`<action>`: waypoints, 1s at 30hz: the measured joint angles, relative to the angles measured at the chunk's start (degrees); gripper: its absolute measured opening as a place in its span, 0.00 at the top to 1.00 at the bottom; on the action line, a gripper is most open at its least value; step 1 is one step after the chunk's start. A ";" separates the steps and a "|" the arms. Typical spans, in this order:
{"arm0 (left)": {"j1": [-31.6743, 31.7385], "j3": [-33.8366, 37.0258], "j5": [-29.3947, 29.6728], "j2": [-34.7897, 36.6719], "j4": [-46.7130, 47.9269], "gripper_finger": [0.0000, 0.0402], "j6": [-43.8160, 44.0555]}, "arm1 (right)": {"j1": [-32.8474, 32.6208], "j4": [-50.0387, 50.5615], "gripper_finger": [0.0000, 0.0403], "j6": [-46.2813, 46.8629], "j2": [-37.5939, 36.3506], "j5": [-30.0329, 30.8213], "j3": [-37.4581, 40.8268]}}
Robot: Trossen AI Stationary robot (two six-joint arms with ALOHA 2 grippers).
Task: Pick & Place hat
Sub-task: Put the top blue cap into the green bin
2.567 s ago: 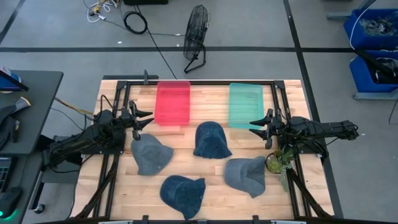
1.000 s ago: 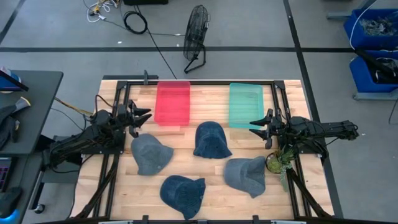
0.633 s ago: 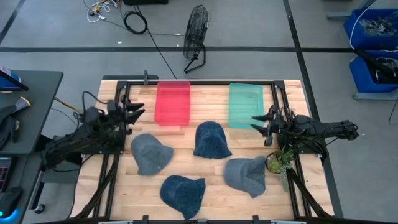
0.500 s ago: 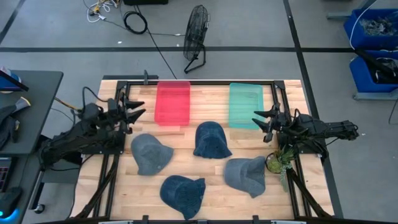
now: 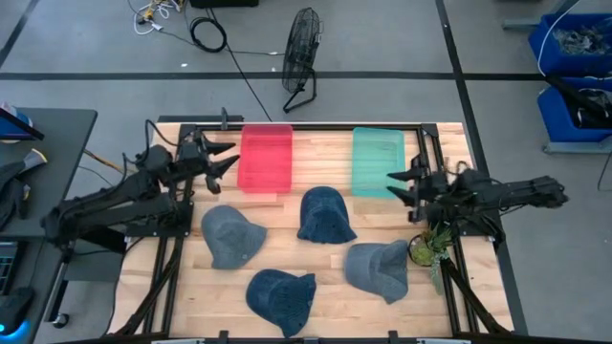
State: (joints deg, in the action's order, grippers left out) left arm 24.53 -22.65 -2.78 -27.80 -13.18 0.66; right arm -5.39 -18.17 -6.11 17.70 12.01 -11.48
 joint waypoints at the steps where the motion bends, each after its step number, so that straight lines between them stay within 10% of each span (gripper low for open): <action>1: 0.00 -0.48 0.02 -0.74 0.09 0.54 1.80 | -0.02 0.12 0.59 0.48 3.47 0.38 -0.87; 17: -0.01 -2.30 0.01 -6.81 -2.81 0.54 2.10 | 1.34 13.53 0.59 5.09 57.15 -2.28 -26.98; 30: 0.00 -2.28 0.01 -9.00 -2.31 0.54 2.42 | 5.08 23.90 0.59 3.70 79.62 -5.72 -38.64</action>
State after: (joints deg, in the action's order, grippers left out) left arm 24.53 -24.93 -2.76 -36.80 -15.49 3.08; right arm -0.31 5.73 -2.41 97.32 6.29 -50.12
